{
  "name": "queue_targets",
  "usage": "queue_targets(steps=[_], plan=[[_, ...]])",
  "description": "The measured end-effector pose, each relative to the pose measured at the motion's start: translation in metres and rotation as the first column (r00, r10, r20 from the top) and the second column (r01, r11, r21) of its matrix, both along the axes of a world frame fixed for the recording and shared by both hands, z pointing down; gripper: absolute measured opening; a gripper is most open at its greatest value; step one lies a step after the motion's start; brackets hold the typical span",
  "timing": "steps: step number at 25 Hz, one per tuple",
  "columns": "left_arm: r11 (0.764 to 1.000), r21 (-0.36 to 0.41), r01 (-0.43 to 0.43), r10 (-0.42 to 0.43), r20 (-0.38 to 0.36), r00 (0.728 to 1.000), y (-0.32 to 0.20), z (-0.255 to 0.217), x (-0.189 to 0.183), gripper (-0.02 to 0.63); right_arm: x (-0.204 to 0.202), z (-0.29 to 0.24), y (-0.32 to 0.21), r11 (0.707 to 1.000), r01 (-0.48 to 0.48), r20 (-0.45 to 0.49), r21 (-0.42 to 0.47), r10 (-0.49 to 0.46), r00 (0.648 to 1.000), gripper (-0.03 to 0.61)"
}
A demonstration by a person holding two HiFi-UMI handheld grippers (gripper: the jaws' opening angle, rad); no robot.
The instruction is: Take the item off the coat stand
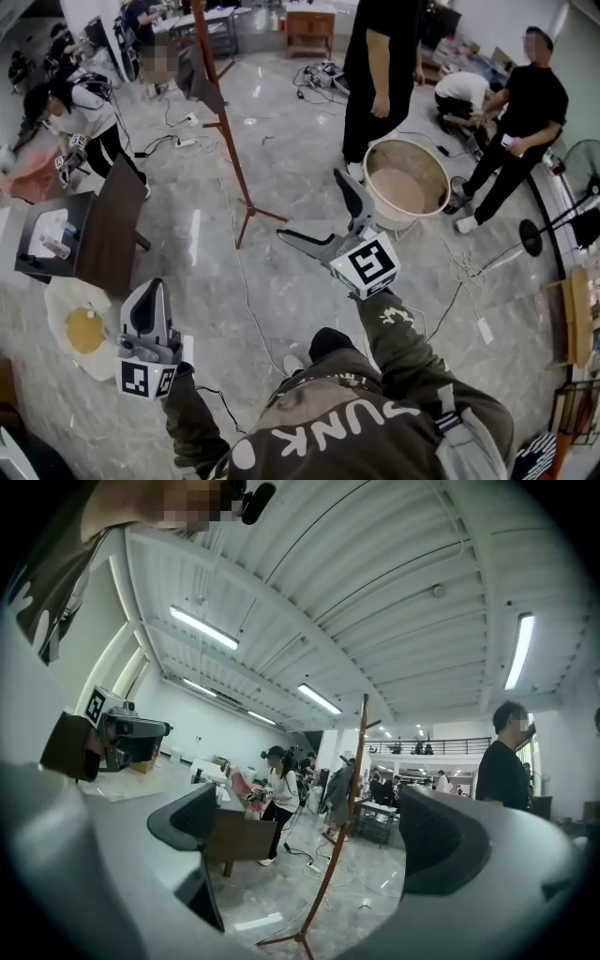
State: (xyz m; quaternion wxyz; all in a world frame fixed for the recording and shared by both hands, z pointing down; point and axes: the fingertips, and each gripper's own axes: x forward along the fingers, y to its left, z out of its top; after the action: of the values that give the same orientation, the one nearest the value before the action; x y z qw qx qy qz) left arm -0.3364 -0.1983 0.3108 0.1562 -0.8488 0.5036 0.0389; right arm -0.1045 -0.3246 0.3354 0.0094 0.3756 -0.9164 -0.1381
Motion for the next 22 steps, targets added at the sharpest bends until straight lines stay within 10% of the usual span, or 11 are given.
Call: queue_targets(steps=[22], plan=[[0.995, -0.008, 0.103, -0.102, 0.054, 0.993, -0.271, -0.012, -0.001, 0.005, -0.033, -0.007, -0.297, 0.993, 0.119, 0.058, 0.007, -0.120, 0.991, 0.595]])
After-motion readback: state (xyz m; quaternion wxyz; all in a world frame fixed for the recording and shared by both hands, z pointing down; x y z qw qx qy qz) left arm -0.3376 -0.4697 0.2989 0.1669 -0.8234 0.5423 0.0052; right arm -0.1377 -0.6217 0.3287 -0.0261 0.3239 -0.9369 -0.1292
